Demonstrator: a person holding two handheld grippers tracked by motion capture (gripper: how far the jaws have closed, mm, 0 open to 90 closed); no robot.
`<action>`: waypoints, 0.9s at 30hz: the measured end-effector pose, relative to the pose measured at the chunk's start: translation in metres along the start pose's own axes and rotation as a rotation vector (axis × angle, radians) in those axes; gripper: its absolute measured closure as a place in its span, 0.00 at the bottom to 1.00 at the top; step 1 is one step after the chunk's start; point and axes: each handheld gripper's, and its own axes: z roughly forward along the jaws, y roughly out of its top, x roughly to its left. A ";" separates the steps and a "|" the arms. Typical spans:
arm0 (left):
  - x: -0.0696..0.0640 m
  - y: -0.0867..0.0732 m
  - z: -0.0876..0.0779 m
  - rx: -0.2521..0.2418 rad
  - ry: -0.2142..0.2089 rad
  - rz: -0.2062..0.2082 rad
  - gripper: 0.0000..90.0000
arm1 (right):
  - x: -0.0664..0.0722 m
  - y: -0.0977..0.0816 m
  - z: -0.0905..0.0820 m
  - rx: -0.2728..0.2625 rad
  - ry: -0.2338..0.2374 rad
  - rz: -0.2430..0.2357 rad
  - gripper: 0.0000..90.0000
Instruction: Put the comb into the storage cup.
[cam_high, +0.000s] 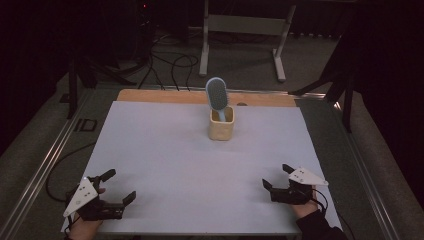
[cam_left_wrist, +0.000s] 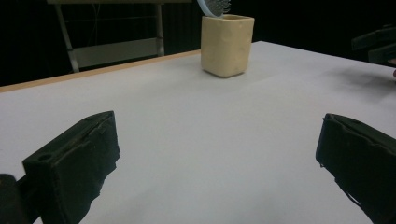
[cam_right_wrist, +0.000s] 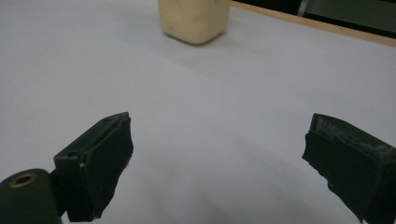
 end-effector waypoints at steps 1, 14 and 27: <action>0.000 0.000 0.000 0.001 0.000 0.000 0.00 | -0.001 -0.002 -0.001 0.003 -0.009 -0.002 0.09; 0.000 0.000 0.000 0.002 0.001 0.002 0.00 | -0.002 -0.008 -0.008 0.016 -0.027 0.021 0.09; 0.000 0.000 0.000 0.002 -0.001 0.000 0.00 | -0.001 -0.007 -0.003 0.029 -0.026 0.007 0.09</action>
